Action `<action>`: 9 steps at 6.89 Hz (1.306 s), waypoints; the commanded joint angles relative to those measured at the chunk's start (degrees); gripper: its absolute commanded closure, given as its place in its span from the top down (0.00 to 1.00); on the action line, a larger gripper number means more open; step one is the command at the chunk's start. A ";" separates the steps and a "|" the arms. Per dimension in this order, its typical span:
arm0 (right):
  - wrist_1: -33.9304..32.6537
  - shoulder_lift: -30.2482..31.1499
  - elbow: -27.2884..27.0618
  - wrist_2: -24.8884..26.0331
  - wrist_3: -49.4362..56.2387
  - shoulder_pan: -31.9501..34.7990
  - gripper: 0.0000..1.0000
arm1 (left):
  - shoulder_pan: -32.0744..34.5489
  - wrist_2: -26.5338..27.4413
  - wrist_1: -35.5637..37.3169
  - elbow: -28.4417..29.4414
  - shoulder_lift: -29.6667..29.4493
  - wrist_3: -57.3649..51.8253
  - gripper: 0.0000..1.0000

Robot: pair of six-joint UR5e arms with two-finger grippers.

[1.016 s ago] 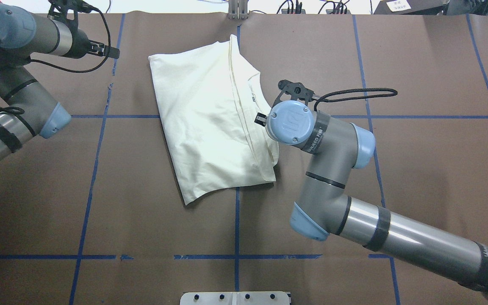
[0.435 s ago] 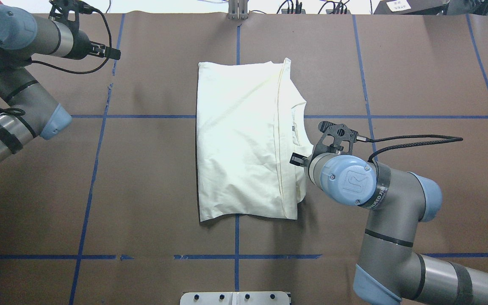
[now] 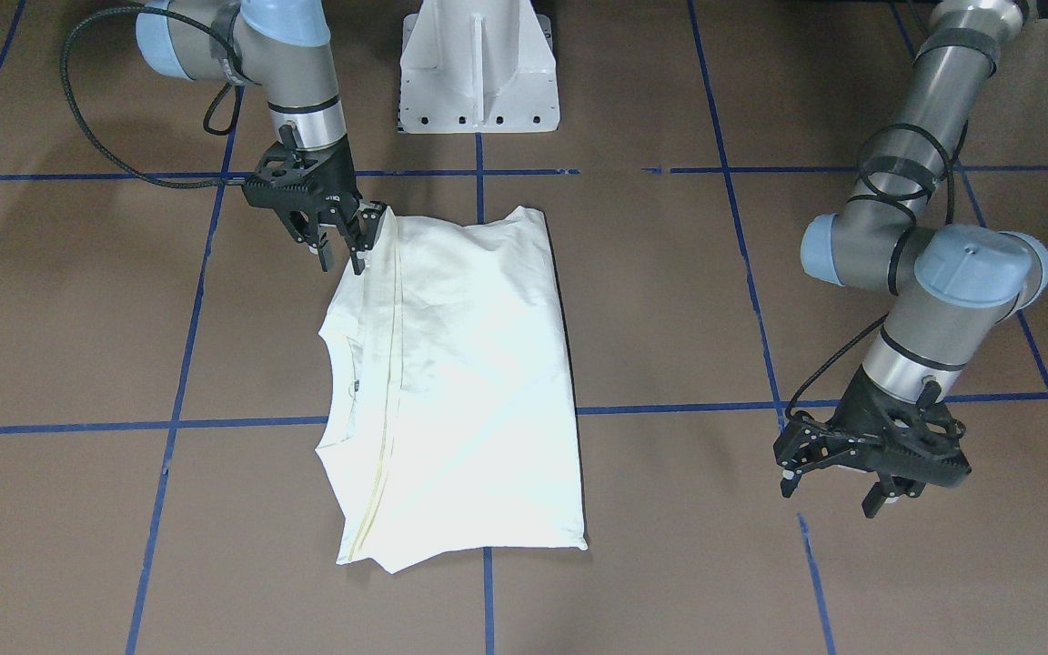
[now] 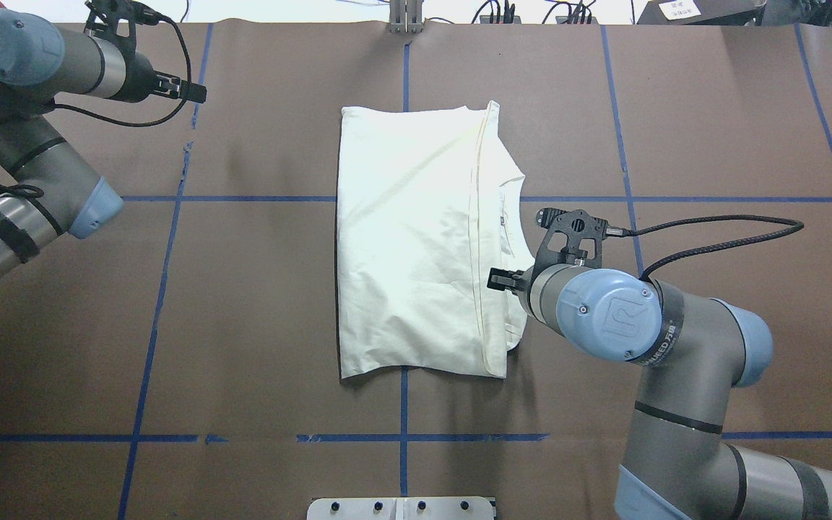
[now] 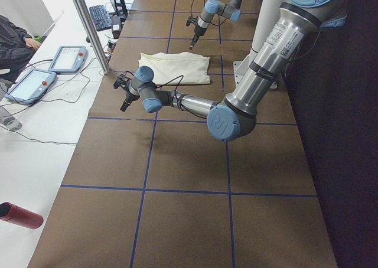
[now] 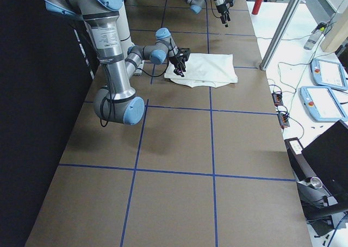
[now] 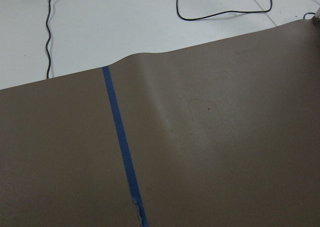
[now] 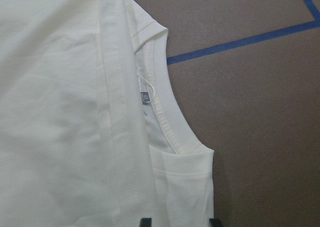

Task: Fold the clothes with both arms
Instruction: 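Drag the shirt with the right gripper to straighten it, moving toward the robot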

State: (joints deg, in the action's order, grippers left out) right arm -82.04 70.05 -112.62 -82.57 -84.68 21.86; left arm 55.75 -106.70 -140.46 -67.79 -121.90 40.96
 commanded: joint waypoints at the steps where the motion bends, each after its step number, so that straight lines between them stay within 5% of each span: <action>1: -0.05 0.88 -2.07 6.92 8.62 -6.87 1.00 | -0.63 0.00 0.01 -1.11 0.00 0.26 1.00; 5: -4.35 1.59 -1.29 18.82 17.71 -16.47 1.00 | -0.73 0.00 0.01 -1.12 0.00 0.97 1.00; 6: -4.71 1.32 -0.85 20.50 17.71 -17.28 0.82 | -0.73 0.00 0.01 -1.12 0.00 0.97 1.00; 7: -4.71 1.23 -0.32 20.60 17.71 -17.63 0.55 | -0.73 0.00 0.01 -1.21 0.00 0.97 1.00; 9: -4.71 1.15 0.12 20.61 18.59 -17.90 0.51 | -0.73 0.00 0.01 -1.21 0.00 0.97 1.00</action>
State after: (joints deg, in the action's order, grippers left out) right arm -86.72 71.27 -112.86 -62.06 -66.49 4.24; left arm 55.02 -106.70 -140.45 -68.98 -121.90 41.92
